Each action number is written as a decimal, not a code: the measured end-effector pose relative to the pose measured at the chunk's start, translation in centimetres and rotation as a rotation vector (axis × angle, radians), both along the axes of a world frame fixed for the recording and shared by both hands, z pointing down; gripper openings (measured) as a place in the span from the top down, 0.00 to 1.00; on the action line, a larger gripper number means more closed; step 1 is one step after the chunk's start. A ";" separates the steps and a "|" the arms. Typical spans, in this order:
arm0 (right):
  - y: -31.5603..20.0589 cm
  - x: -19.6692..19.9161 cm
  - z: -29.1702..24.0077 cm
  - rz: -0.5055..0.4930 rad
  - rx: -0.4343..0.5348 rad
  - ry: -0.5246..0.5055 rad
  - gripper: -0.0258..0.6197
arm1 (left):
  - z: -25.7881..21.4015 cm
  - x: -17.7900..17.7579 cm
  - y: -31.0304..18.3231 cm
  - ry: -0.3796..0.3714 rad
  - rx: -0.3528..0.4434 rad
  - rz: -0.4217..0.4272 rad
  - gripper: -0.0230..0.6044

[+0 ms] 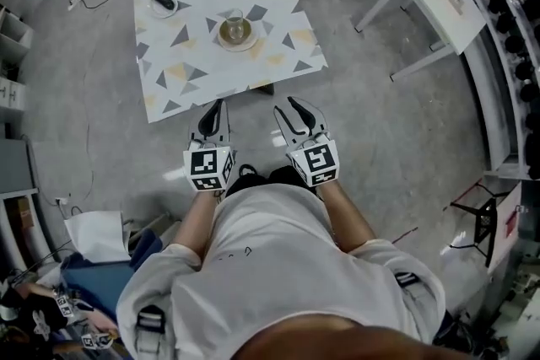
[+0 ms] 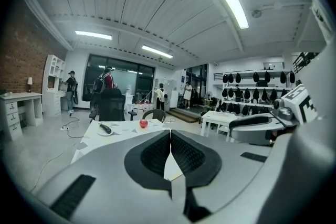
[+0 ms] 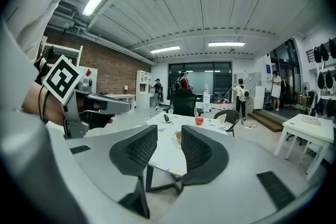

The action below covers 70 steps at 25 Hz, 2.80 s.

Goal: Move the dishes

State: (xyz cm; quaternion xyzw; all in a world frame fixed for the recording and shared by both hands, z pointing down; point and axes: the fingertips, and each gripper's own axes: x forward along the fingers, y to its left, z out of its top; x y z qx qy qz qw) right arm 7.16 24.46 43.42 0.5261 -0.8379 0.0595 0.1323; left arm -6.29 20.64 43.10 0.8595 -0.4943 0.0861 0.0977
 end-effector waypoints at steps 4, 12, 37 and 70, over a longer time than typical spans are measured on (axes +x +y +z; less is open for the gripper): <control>-2.4 -0.4 0.6 -0.016 -0.028 -0.011 0.75 | 0.7 -0.5 -2.5 0.001 -0.017 0.004 0.93; -8.9 0.9 2.6 -0.043 -0.053 -0.022 0.73 | 3.2 -0.4 -8.6 0.006 -0.065 -0.036 0.93; -32.7 0.2 13.0 -0.541 -0.263 0.063 0.59 | 13.1 1.6 -28.3 -0.109 -0.337 -0.304 0.93; -38.8 -8.1 19.2 -0.523 -0.359 0.159 0.51 | 16.1 -8.7 -28.3 -0.076 -0.432 -0.348 0.93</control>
